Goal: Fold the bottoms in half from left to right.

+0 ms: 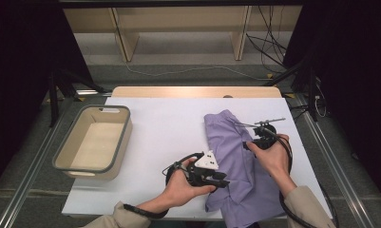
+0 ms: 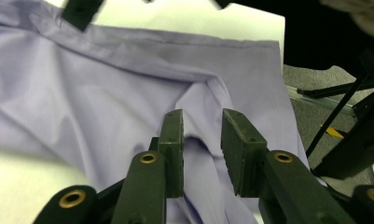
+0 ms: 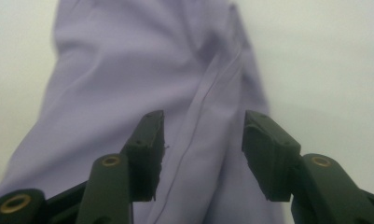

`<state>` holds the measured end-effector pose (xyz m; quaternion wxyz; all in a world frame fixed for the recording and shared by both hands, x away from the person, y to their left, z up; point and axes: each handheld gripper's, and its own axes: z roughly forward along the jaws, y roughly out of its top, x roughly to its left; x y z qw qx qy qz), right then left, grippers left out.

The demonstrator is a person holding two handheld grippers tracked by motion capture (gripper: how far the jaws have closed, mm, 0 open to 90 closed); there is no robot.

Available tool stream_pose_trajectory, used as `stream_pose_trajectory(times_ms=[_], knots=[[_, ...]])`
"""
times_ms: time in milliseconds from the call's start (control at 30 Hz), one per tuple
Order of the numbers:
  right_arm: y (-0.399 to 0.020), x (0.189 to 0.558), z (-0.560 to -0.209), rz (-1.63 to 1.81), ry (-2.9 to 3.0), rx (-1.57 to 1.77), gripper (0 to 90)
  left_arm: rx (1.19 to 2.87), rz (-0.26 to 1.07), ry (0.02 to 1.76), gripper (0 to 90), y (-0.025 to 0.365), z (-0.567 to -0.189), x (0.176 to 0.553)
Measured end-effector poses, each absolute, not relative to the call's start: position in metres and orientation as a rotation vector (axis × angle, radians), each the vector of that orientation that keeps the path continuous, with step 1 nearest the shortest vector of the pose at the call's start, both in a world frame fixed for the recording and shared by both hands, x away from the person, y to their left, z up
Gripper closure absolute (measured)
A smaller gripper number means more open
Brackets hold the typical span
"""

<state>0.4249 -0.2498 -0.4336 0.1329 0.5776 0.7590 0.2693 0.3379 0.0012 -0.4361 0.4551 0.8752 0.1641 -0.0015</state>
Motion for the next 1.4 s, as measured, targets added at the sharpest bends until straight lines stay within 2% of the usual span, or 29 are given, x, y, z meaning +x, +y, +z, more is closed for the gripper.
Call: stream_pose_trajectory(times_ms=[200,400,533,767,833,1100,1400], knots=[[-0.249,0.384,-0.436,0.768,2.267,1.665,48.3,2.180,-0.015,0.400,68.4,0.013,-0.439,0.328],[-0.247,0.358,-0.446,0.735,2.315,1.678,49.6,2.232,-0.037,0.389,65.7,0.016,-0.451,0.319],[-0.245,0.346,-0.452,0.703,2.339,1.685,58.1,2.275,-0.038,0.382,66.3,0.015,-0.459,0.317],[-0.251,0.338,-0.461,0.691,2.362,1.706,84.8,2.306,-0.041,0.385,73.0,0.012,-0.467,0.318],[-0.253,0.337,-0.459,0.702,2.351,1.712,88.7,2.306,-0.043,0.386,75.4,0.013,-0.467,0.319],[-0.268,0.333,-0.446,0.742,2.312,1.724,89.5,2.294,-0.040,0.362,88.7,0.012,-0.465,0.317],[-0.288,0.332,-0.438,0.732,2.284,1.738,89.4,2.266,-0.062,0.307,87.8,0.005,-0.457,0.310]])
